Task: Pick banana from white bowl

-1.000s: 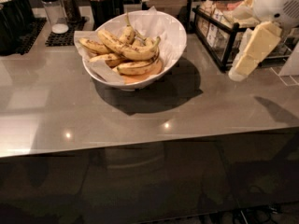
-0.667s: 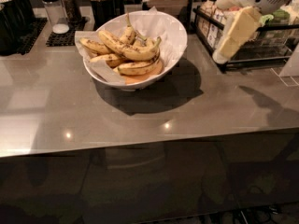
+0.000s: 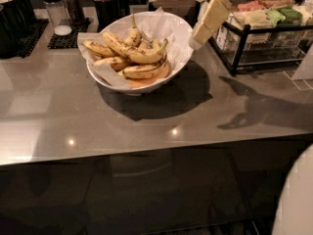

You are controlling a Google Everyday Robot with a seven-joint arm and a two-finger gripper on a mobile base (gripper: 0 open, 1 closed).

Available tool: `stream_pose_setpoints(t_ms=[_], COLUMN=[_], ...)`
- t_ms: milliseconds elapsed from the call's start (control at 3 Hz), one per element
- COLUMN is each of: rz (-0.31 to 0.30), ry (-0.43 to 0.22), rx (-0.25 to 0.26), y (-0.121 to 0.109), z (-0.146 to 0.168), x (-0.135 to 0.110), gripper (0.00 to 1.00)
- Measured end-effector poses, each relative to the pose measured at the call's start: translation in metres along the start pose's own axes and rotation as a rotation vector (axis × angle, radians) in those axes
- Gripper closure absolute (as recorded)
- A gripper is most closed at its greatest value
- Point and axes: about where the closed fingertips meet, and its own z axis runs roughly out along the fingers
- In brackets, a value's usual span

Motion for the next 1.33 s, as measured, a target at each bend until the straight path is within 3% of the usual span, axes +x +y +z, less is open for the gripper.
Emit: stream_pose_setpoints(t_ms=[333, 1000, 1333], rz=[0.013, 0.021, 0.019], ry=[-0.029, -0.069, -0.134], rx=[-0.057, -0.030, -0.030], y=[-0.003, -0.009, -0.018], z=[0.028, 0.033, 0.058], x=[-0.017, -0.021, -0.039], gripper=[0.00, 0.00, 0.00])
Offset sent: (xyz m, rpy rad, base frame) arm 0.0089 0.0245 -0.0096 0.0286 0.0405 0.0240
